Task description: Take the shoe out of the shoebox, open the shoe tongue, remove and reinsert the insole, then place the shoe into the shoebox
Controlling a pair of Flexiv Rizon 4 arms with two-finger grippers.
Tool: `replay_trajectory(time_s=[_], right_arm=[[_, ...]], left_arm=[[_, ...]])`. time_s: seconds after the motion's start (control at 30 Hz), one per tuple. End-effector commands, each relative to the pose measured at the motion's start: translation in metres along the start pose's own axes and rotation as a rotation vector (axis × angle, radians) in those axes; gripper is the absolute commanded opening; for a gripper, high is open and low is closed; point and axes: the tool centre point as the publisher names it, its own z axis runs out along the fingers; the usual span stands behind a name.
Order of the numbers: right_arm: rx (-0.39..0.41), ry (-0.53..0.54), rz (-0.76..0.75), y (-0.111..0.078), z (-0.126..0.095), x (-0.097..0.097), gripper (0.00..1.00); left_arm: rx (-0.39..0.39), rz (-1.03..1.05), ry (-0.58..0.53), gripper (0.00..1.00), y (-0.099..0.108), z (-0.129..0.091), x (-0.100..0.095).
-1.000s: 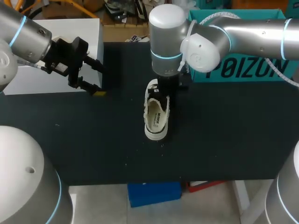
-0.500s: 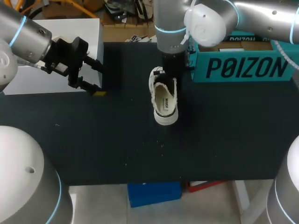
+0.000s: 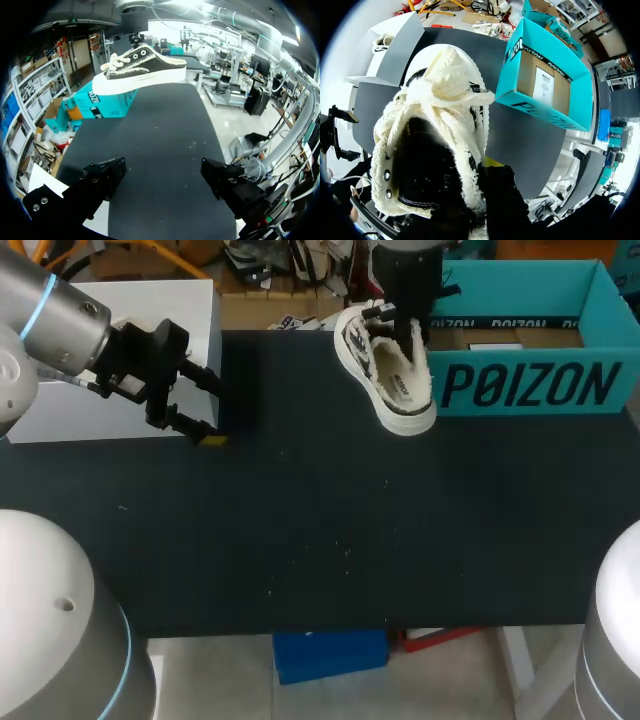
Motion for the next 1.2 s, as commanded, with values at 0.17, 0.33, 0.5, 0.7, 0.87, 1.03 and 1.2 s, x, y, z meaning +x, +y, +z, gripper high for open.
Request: replay_trajectory(time_s=[0.17,0.33,0.5,0.7,0.87,1.03,1.2], right_arm=[[-0.06,-0.044,-0.719,-0.015,-0.04,-0.038,0.0],[-0.096,-0.227,-1.106,-0.018,-0.035,-0.064,0.0],[-0.093,-0.307,-1.174,-0.017,-0.03,-0.073,0.0],[-0.093,-0.307,-1.174,-0.017,-0.03,-0.073,0.0],[-0.093,-0.307,-1.174,-0.017,-0.03,-0.073,0.0],[-0.093,-0.307,-1.174,-0.017,-0.03,-0.073,0.0],[-0.095,-0.309,-1.172,-0.009,-0.025,-0.075,0.0]], left_arm=[[-0.005,-0.001,0.0,1.0,0.0,0.0,0.001],[-0.005,-0.001,0.0,1.0,0.0,0.0,0.001],[-0.005,-0.001,0.0,1.0,0.0,0.0,0.001],[-0.005,-0.001,0.0,1.0,0.0,0.0,0.001],[-0.005,-0.001,0.0,1.0,0.0,0.0,0.001],[-0.005,-0.001,0.0,1.0,0.0,0.0,0.001],[-0.005,-0.001,0.0,1.0,0.0,0.0,0.001]])
